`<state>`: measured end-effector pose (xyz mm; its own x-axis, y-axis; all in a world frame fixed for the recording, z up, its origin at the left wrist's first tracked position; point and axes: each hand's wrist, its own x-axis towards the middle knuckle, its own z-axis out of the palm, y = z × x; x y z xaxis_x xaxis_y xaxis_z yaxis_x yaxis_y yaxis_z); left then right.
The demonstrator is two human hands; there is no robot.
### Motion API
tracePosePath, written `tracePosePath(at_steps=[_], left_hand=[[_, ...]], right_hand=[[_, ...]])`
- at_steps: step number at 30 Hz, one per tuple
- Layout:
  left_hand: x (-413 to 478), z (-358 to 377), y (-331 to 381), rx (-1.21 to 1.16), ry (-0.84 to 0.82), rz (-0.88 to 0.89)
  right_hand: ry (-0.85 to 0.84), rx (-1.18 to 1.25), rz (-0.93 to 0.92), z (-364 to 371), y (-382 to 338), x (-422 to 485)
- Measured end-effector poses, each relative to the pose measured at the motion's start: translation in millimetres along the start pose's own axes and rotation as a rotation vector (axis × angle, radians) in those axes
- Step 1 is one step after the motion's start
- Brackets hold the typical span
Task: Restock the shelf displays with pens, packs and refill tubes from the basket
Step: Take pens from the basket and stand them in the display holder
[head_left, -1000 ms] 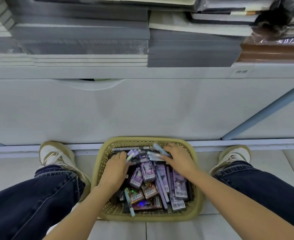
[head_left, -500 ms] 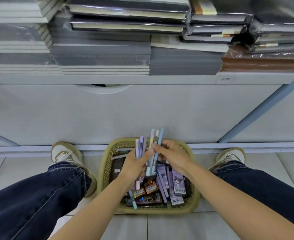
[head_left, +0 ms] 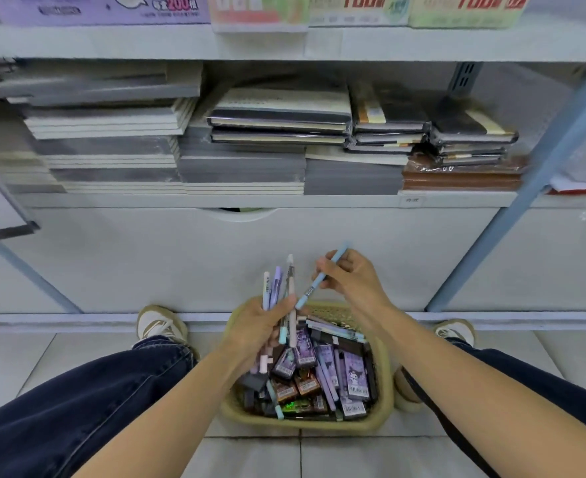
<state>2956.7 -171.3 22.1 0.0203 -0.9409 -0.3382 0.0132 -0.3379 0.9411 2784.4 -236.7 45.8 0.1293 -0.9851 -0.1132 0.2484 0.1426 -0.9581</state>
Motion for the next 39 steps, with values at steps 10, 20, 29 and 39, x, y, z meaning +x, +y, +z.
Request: tracePosePath(at_steps=[10, 20, 29, 39], left_hand=[[-36.1, -13.7, 61.9, -0.148, 0.216, 0.232], [-62.9, -25.4, 116.8, 0.006, 0.360, 0.429], [-80.9, -15.4, 155.4, -0.113, 0.266, 0.444], [-91.6, -4.7, 192.2, -0.110, 0.213, 0.507]], right_hand=[[-0.169, 0.088, -0.099, 17.5, -49.9, -28.9], [-0.474, -0.425, -0.051, 20.9, -90.6, -58.6], [-0.384, -0.359, -0.249, 57.7, -128.1, -65.1], [-0.276, -0.091, -0.239, 101.4, -167.0, -53.8]])
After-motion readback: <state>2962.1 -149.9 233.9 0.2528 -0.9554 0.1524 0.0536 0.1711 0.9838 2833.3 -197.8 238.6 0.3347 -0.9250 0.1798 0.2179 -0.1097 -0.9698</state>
